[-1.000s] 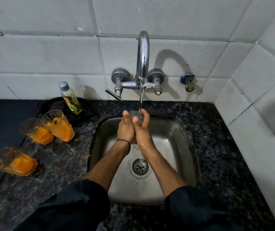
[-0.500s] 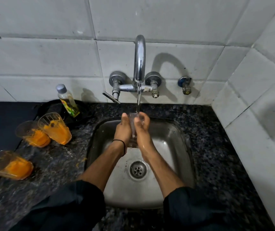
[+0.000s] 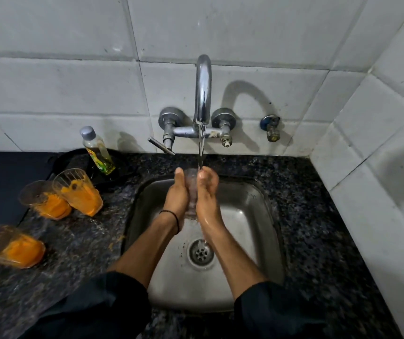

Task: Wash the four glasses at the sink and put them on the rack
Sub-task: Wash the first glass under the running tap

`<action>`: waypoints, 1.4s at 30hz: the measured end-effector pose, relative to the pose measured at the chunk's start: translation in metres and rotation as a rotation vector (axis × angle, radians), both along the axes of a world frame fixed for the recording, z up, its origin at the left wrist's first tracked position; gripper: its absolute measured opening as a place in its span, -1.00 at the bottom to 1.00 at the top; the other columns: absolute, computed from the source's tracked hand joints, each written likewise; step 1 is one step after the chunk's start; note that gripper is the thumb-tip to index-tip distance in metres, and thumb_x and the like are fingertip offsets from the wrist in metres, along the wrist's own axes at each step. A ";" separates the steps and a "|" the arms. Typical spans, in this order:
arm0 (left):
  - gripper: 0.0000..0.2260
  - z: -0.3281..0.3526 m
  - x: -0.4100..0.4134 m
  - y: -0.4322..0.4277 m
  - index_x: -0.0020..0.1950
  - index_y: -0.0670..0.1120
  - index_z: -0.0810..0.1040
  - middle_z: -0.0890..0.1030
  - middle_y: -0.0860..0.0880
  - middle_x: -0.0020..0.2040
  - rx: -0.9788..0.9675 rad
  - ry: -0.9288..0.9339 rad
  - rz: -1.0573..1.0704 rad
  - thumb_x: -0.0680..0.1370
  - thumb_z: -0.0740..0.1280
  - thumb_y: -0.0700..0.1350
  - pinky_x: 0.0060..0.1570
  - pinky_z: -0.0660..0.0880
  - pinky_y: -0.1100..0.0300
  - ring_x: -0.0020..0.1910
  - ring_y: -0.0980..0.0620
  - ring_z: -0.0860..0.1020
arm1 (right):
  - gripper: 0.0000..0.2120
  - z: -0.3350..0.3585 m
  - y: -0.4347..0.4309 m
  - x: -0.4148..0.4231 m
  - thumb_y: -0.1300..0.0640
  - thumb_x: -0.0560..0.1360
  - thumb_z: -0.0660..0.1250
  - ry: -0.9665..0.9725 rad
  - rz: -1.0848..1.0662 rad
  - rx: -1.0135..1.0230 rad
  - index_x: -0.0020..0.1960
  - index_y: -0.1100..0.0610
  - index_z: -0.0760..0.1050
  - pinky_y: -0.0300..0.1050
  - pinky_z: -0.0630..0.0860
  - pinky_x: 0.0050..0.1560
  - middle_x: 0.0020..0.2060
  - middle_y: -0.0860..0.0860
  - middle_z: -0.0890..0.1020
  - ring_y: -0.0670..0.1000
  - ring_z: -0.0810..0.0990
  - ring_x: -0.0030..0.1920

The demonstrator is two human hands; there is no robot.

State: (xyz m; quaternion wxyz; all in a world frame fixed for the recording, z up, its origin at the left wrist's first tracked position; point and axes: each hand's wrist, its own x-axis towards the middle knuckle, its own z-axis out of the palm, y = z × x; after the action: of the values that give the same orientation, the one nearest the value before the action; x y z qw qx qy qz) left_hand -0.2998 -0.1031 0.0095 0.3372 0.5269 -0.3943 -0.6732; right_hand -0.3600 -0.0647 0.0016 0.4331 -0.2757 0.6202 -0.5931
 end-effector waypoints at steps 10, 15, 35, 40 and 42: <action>-0.80 0.003 0.014 -0.010 -0.11 -0.10 0.48 0.56 -0.01 -0.27 -0.489 0.014 -0.156 0.68 0.20 -0.10 -0.33 0.47 0.28 -0.30 0.12 0.53 | -0.59 0.007 -0.001 -0.025 -0.12 0.55 0.40 -0.185 0.210 -0.018 0.27 0.12 0.56 0.14 0.66 0.05 0.07 0.14 0.70 0.13 0.71 0.02; -0.72 0.033 0.014 -0.039 -0.31 -0.09 0.45 0.45 -0.04 -0.41 -0.635 -0.153 -0.445 0.59 0.38 -0.10 -0.41 0.38 0.24 -0.45 0.07 0.41 | -0.45 0.016 0.014 -0.045 0.17 0.50 0.47 -0.292 0.517 0.020 0.43 0.09 0.35 -0.03 0.63 -0.21 -0.03 0.05 0.69 0.05 0.70 -0.14; -0.59 0.032 -0.012 -0.025 -0.53 -0.07 0.36 0.42 0.03 -0.56 -0.773 -0.701 -0.237 0.41 0.47 -0.03 -0.38 0.34 0.19 -0.51 0.07 0.41 | -0.44 0.007 0.011 -0.003 0.10 0.36 0.52 0.769 0.026 0.282 0.28 0.08 0.37 0.05 0.64 -0.06 0.01 0.02 0.66 0.09 0.67 -0.03; -0.63 0.023 0.003 -0.030 -0.45 -0.11 0.41 0.49 -0.01 -0.55 -0.609 -0.036 -0.320 0.48 0.48 -0.30 -0.40 0.47 0.25 -0.47 0.03 0.46 | -0.83 0.021 0.019 -0.031 0.35 0.42 0.44 -0.067 0.389 0.099 -0.08 0.12 0.57 -0.10 0.61 -0.29 -0.36 -0.02 0.63 0.04 0.61 -0.31; -0.64 0.026 0.003 -0.032 -0.47 -0.10 0.44 0.51 -0.10 -0.51 -0.662 -0.112 -0.357 0.47 0.48 -0.26 -0.36 0.46 0.19 -0.46 -0.01 0.49 | -0.84 0.025 0.021 -0.035 0.37 0.45 0.42 -0.149 0.465 0.095 -0.08 0.14 0.57 -0.01 0.62 -0.21 -0.32 0.05 0.63 0.05 0.62 -0.28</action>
State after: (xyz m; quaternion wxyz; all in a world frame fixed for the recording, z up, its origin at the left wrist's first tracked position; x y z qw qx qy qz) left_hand -0.2969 -0.1349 0.0350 0.3446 0.3482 -0.6940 -0.5276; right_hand -0.3946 -0.0439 0.0261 0.6150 -0.3457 0.5336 -0.4665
